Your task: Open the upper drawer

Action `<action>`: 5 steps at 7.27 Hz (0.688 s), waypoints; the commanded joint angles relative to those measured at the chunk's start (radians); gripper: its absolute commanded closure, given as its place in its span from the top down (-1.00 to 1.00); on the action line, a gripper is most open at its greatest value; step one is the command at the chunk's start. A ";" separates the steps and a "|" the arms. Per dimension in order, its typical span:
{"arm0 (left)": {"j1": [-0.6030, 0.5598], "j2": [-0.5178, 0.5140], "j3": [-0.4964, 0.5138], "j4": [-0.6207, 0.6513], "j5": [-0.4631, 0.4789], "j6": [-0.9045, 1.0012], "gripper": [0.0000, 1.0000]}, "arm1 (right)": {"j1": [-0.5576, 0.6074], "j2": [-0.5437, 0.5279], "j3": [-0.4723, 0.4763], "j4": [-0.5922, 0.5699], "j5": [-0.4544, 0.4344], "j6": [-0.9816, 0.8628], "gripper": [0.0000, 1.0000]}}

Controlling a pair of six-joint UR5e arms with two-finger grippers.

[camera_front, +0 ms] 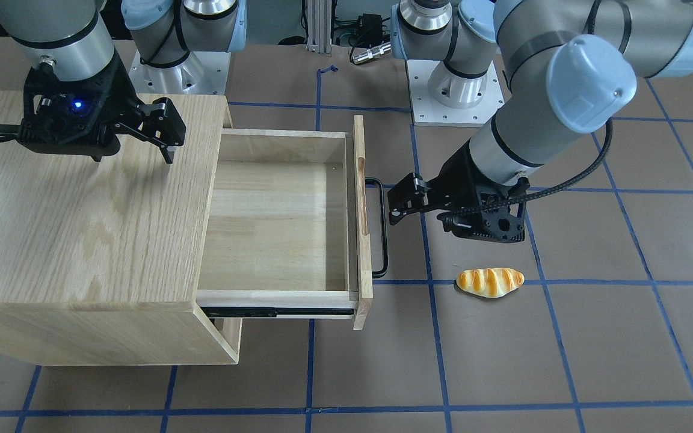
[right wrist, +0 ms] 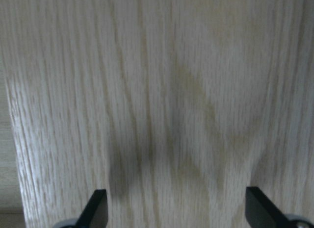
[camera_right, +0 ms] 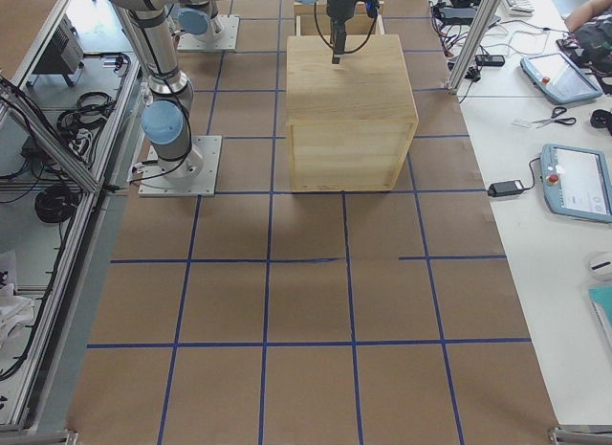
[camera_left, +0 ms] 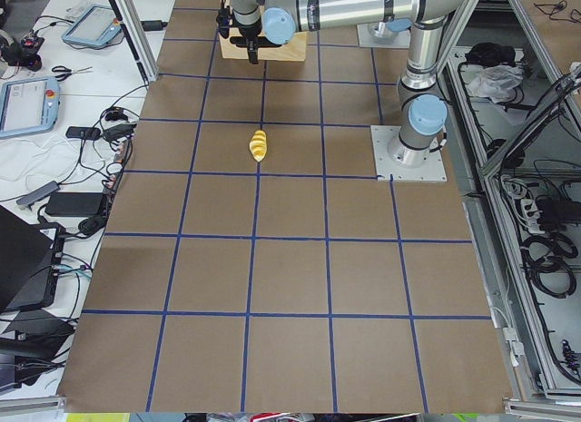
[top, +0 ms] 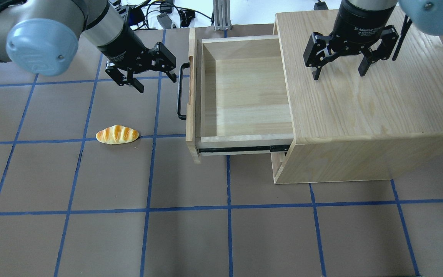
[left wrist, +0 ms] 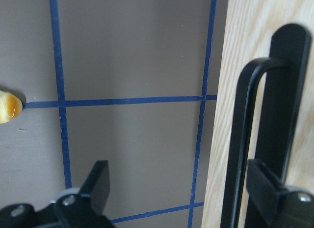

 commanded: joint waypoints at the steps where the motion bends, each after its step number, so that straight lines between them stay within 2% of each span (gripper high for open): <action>1: 0.035 0.049 0.068 -0.097 0.121 0.009 1.00 | 0.000 0.000 0.000 0.000 0.000 -0.001 1.00; 2: 0.044 0.080 0.109 -0.179 0.201 0.027 1.00 | 0.000 0.000 0.000 0.000 0.000 0.001 1.00; 3: 0.037 0.129 0.143 -0.259 0.325 0.040 1.00 | -0.001 0.000 0.000 0.000 0.000 -0.001 1.00; 5: 0.035 0.210 0.145 -0.277 0.330 0.083 1.00 | -0.001 0.000 0.001 0.000 0.000 0.001 1.00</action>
